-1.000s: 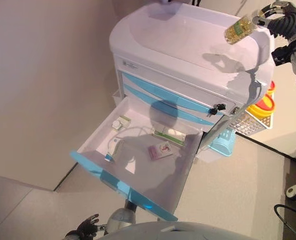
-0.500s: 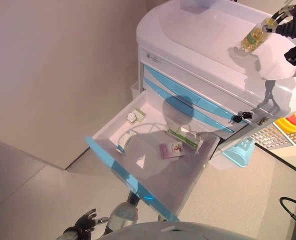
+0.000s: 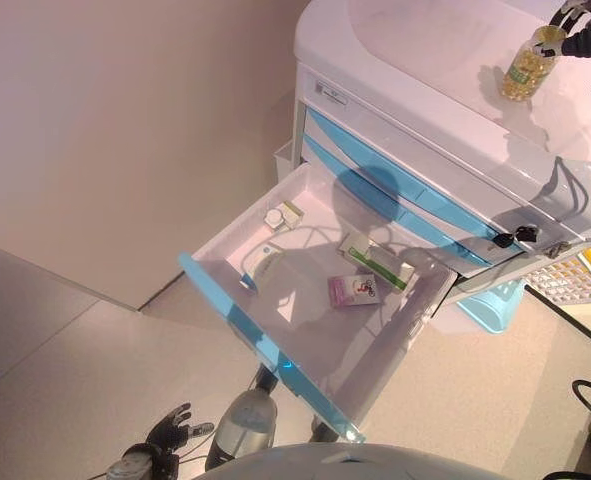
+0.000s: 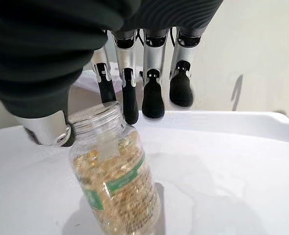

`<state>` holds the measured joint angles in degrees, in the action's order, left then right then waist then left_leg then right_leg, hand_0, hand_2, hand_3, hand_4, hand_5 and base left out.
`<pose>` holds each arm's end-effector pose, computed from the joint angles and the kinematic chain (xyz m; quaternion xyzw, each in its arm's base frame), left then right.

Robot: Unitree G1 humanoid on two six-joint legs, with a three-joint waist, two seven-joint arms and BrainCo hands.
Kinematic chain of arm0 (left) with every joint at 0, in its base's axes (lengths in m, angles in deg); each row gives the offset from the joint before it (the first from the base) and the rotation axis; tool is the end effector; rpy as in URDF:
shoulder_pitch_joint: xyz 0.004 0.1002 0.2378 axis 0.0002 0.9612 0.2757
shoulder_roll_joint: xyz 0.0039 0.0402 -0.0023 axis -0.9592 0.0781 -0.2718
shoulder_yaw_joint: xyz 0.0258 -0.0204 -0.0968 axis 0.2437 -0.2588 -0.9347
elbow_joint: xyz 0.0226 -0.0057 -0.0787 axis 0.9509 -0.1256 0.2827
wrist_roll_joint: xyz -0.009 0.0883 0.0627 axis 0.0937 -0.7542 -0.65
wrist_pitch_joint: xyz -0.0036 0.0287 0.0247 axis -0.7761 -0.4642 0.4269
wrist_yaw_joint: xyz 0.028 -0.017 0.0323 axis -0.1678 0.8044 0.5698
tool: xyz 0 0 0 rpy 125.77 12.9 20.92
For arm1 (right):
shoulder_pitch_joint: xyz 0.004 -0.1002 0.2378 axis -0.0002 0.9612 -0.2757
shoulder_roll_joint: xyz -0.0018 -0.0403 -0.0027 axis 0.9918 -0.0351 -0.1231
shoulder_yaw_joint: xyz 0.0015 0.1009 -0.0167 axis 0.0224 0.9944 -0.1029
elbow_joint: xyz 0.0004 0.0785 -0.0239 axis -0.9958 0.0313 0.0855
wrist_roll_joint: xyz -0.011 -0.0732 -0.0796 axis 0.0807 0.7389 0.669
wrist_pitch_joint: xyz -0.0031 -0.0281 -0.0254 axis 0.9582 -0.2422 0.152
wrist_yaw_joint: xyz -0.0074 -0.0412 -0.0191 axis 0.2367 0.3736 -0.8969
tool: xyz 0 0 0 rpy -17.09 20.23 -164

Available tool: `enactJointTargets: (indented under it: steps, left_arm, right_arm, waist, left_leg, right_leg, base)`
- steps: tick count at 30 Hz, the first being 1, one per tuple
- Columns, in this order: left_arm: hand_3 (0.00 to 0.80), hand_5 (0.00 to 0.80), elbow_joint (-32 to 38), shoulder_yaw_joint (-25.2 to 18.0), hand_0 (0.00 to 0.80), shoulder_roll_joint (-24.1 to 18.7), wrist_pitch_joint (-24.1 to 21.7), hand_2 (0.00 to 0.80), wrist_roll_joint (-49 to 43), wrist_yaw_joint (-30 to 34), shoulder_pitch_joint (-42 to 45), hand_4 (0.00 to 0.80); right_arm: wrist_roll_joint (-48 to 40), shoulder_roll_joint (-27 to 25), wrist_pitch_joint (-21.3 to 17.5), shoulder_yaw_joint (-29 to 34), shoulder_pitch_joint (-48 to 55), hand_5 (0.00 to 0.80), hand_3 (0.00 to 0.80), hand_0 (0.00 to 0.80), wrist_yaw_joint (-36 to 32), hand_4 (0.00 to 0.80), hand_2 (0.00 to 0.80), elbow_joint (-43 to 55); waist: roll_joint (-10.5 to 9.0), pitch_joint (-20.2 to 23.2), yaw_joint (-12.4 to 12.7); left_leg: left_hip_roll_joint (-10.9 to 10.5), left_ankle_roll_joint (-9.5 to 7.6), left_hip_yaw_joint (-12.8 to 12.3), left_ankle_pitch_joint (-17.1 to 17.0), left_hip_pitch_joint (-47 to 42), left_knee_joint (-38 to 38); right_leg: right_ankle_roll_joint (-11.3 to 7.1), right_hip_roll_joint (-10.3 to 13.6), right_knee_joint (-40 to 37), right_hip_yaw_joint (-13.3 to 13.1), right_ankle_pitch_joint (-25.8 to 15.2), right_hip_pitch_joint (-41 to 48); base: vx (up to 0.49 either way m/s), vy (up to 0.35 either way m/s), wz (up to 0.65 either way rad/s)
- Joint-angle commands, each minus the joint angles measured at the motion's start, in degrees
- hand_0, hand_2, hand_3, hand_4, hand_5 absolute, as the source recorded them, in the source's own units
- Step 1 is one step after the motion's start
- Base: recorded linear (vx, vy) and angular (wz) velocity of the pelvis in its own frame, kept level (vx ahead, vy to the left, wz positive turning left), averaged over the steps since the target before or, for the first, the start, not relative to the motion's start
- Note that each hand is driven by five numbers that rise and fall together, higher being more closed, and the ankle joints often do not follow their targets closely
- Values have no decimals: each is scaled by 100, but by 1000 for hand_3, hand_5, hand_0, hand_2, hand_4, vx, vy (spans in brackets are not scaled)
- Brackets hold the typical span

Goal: Open the drawer and pick up the medicine

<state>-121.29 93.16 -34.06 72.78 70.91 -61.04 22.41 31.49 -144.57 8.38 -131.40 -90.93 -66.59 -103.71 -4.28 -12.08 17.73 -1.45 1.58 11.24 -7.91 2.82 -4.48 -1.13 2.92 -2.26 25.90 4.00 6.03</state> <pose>0.0576 0.2635 -0.1093 0.0139 0.5022 0.0204 0.8644 0.3221 -0.3180 0.3420 -0.6588 -0.0450 -0.1283 0.7400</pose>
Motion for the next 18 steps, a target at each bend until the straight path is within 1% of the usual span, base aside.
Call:
enactJointTargets:
  steps: [1,8,14,18]
  left_arm:
    - [0,0,210,252,0,-301,-181,0,217,66,201,0]
    - [0,0,217,243,0,-321,-198,0,135,125,250,0]
    - [0,0,220,266,0,-357,-182,0,38,163,272,0]
    - [0,0,190,336,0,-360,-169,0,-60,175,275,0]
  right_arm:
    - [24,-393,-104,-515,-558,0,0,0,140,0,0,195]
    - [-253,-392,-187,-351,-579,0,0,0,442,0,0,195]
    - [-401,-416,-135,-302,-595,0,0,0,582,0,0,253]
    - [-934,-407,6,-257,-673,0,0,0,758,0,0,379]
  waist:
    - [-146,56,73]
    - [-130,88,62]
    - [-122,134,26]
    - [-99,212,-49]
  left_leg:
    - [-251,-74,-229,696,-136,87]
    - [-260,-81,-269,705,-170,92]
    - [-250,-89,-328,722,-209,80]
    - [-222,-79,-408,742,-276,64]
  right_leg:
    - [-101,254,445,-316,63,-296]
    - [-139,281,442,-330,42,-274]
    - [-174,288,436,-357,25,-264]
    - [-198,291,410,-408,12,-227]
  base:
    - [0,0,0]
    - [0,0,0]
    - [0,0,0]
    - [5,3,-5]
